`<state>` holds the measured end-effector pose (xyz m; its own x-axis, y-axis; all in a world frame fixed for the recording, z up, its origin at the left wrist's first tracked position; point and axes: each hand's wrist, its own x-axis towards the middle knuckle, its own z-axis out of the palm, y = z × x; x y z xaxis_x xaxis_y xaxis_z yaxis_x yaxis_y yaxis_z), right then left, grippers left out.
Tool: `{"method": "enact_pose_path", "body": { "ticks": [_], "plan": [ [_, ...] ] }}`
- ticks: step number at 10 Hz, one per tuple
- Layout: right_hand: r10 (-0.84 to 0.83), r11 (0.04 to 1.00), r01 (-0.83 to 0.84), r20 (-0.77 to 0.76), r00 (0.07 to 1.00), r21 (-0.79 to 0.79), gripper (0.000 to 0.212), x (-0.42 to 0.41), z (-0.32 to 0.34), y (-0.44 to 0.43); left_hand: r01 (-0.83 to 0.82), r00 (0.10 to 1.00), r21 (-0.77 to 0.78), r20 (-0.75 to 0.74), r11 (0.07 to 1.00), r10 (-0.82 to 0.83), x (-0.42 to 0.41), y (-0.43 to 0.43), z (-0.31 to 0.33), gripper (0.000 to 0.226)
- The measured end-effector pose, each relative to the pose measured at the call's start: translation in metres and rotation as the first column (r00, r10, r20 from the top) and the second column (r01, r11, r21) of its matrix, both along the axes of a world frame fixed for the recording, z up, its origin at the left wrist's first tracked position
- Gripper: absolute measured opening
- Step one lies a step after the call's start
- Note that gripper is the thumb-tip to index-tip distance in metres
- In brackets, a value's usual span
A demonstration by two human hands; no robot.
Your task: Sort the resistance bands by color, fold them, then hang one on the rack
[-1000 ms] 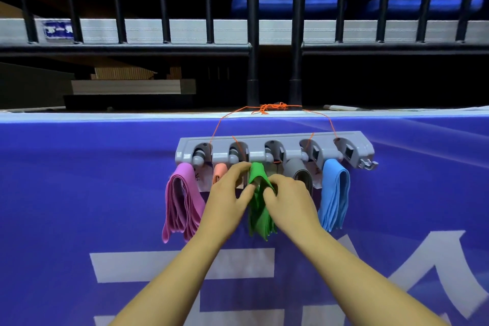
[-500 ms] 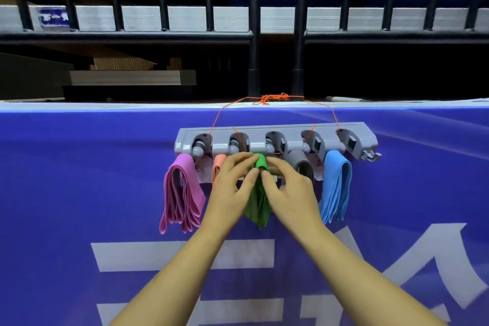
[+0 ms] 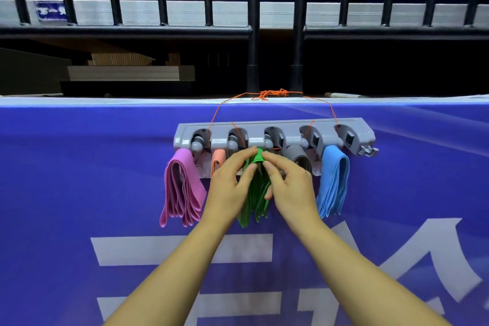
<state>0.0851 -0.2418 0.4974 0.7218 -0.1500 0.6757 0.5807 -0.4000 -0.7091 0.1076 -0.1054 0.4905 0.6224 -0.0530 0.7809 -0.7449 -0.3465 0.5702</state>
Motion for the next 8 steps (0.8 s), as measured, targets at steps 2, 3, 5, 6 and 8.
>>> {"method": "enact_pose_path", "body": {
  "ticks": [2,3,5,6,8],
  "plan": [
    [-0.066,0.997,0.067,0.016,0.998,-0.035,0.027,0.002,0.0,0.003,-0.047,0.999,-0.016,0.002,0.999,0.047,0.002,-0.008,0.005,0.03],
    [-0.082,0.995,0.083,0.024,0.996,-0.053,0.028,0.001,-0.002,0.002,-0.072,0.997,0.037,0.021,0.997,0.071,0.0,-0.006,0.006,0.03],
    [-0.093,0.989,0.084,-0.07,0.993,-0.12,0.028,-0.007,-0.003,0.001,-0.078,0.994,0.05,-0.067,0.996,0.081,-0.019,-0.004,0.008,0.032],
    [-0.133,0.977,0.114,-0.1,0.986,-0.18,0.032,-0.019,-0.005,-0.003,-0.077,0.99,0.122,-0.11,0.99,0.091,-0.032,0.005,0.009,0.033],
    [-0.157,0.971,0.136,-0.096,0.983,-0.197,0.023,-0.063,0.004,-0.023,-0.103,0.981,0.109,-0.154,0.989,0.119,-0.07,0.036,0.02,0.02]
  ]
}}
